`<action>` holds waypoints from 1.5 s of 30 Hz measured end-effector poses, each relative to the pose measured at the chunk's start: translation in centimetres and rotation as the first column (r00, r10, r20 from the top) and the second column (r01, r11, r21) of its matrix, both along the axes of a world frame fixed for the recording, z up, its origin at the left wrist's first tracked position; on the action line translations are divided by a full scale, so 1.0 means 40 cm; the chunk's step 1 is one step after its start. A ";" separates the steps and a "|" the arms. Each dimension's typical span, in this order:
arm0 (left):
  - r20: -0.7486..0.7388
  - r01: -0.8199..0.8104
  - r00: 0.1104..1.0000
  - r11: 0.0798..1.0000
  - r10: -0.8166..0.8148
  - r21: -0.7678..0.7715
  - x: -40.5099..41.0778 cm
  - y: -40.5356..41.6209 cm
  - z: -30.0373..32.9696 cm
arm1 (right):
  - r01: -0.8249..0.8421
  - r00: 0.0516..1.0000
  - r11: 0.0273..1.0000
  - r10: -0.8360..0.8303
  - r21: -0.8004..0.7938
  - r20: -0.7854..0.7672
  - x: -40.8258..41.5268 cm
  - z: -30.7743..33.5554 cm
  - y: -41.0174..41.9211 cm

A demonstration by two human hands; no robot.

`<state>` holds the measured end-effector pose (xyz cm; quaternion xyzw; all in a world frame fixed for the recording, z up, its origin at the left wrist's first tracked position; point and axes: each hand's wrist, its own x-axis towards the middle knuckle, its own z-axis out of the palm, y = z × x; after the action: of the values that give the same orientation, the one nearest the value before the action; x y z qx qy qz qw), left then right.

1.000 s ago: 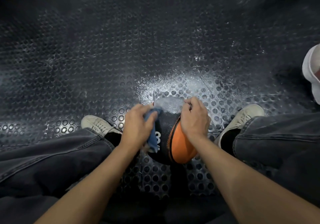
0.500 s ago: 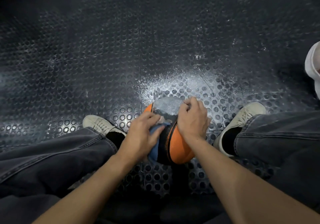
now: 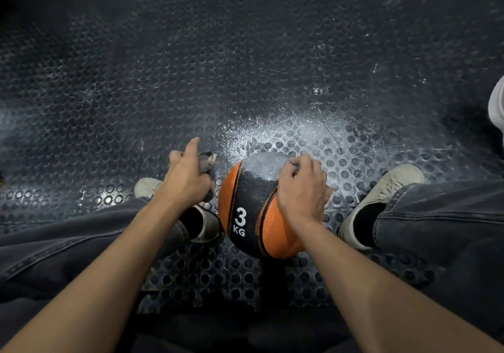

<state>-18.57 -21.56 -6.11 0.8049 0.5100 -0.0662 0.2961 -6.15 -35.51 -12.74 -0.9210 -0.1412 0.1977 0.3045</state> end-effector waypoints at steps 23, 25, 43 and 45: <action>0.303 0.031 0.946 0.962 -0.115 0.270 -0.009 -0.208 -0.065 | -0.220 0.975 0.975 0.219 0.038 0.021 0.007 0.007 0.004; 0.302 0.053 0.940 0.944 -0.157 0.326 -0.013 -0.216 -0.057 | -0.210 0.978 0.977 0.210 0.034 -0.007 0.013 0.005 0.007; 0.200 0.066 0.974 0.979 -0.105 0.192 0.023 -0.071 -0.075 | -0.213 0.976 0.976 0.215 0.048 -0.037 -0.012 0.001 0.009; 0.313 0.144 0.928 0.969 -0.203 0.202 0.015 -0.112 -0.057 | -0.171 0.984 0.984 0.173 0.038 -0.038 -0.014 -0.001 0.011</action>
<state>-17.95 -26.05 -8.41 0.8695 0.3834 0.0890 0.2985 -6.71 -35.08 -12.79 -0.8958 -0.2174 0.2398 0.3048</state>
